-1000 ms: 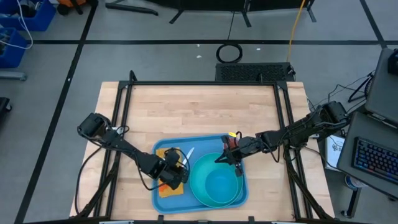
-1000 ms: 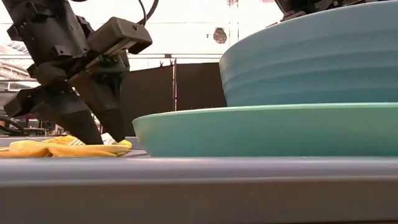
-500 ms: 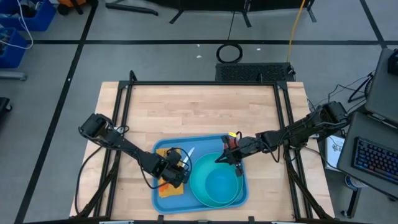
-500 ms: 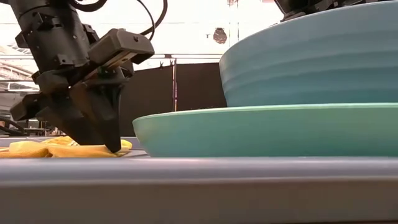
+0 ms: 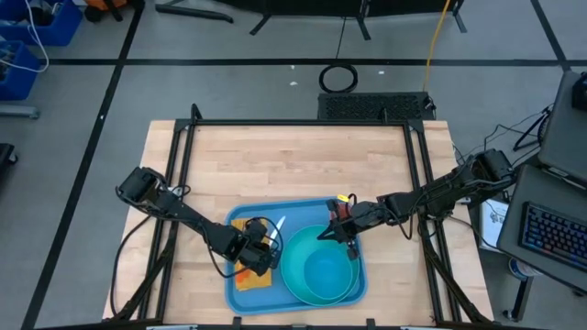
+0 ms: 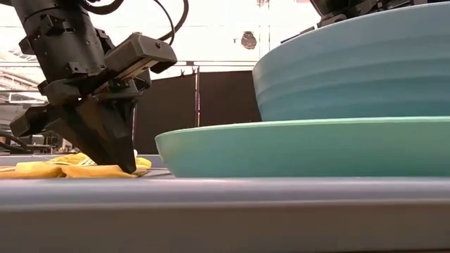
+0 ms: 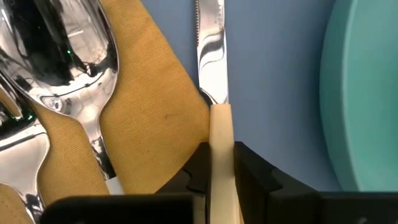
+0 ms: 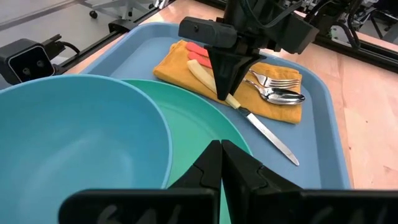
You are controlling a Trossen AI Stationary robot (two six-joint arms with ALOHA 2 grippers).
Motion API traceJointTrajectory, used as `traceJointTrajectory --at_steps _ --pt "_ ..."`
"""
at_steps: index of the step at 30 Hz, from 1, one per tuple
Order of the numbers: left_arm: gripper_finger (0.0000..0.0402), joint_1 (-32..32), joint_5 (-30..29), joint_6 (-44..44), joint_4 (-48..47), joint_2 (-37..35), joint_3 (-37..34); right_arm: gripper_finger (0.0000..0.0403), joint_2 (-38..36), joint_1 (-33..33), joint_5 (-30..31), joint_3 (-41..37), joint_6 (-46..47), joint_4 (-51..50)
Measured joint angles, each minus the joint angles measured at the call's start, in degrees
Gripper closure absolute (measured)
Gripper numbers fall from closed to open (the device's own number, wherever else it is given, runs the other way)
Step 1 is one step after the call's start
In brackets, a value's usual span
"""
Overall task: Set up tray
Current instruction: Adjust the white table knife on the top of the yellow table napkin
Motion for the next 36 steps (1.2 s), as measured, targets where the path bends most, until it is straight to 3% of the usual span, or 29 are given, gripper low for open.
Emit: traceJointTrajectory --at_steps 17,29,36 --pt "0.0358 -2.3 -8.6 -6.1 0.1 -1.6 -0.3 0.0403 0.0 -0.2 0.2 0.0 -1.9 1.2" --pt "0.0358 -6.9 -16.7 -22.9 1.1 -2.2 -0.2 0.0403 -0.2 -1.2 0.8 0.0 0.1 2.3" --pt "0.0358 -10.9 -16.4 -35.1 0.8 -1.2 -0.2 0.0403 -0.2 -1.2 2.0 0.0 3.0 1.5"
